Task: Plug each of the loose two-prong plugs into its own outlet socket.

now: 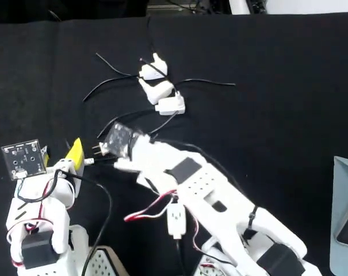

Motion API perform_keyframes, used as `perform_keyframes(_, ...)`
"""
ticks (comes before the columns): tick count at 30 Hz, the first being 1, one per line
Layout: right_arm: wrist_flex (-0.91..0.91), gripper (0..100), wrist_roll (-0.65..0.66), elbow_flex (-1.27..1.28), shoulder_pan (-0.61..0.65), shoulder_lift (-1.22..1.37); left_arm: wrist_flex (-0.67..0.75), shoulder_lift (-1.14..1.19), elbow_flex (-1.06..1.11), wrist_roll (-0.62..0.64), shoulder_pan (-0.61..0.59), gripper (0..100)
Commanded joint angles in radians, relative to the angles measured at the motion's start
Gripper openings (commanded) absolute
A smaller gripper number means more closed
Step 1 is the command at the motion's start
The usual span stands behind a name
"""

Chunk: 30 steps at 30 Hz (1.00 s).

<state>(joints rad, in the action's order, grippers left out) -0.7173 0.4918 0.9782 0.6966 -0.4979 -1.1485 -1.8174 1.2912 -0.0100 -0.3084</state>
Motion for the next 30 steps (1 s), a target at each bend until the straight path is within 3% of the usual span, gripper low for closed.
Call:
perform_keyframes(1, 0.216, 1.5, 0.126, 0.074, 0.006, -0.035, 0.020, 0.009, -0.064, -0.020, -0.002, 26)
perform_keyframes(4, 0.334, 6.5, 0.149, 0.113, 0.009, -0.035, 0.000, 0.009, -0.062, -0.040, -0.002, 26)
perform_keyframes(11, 0.315, 40.1, 0.103, 0.111, -0.011, -0.038, -0.020, 0.009, -0.082, -0.046, -0.002, 26)
perform_keyframes(15, 0.290, 32.4, 0.037, 0.084, -0.011, -0.036, -0.020, 0.009, -0.074, -0.044, -0.004, 26)
perform_keyframes(22, 0.333, 2.1, -0.342, -0.013, 0.008, -0.028, -0.021, 0.009, -0.074, -0.028, -0.008, 26)
perform_keyframes(30, 0.419, 2.5, -0.528, -0.122, 0.094, 0.260, -0.037, 0.008, -0.074, -0.005, -0.013, 26)
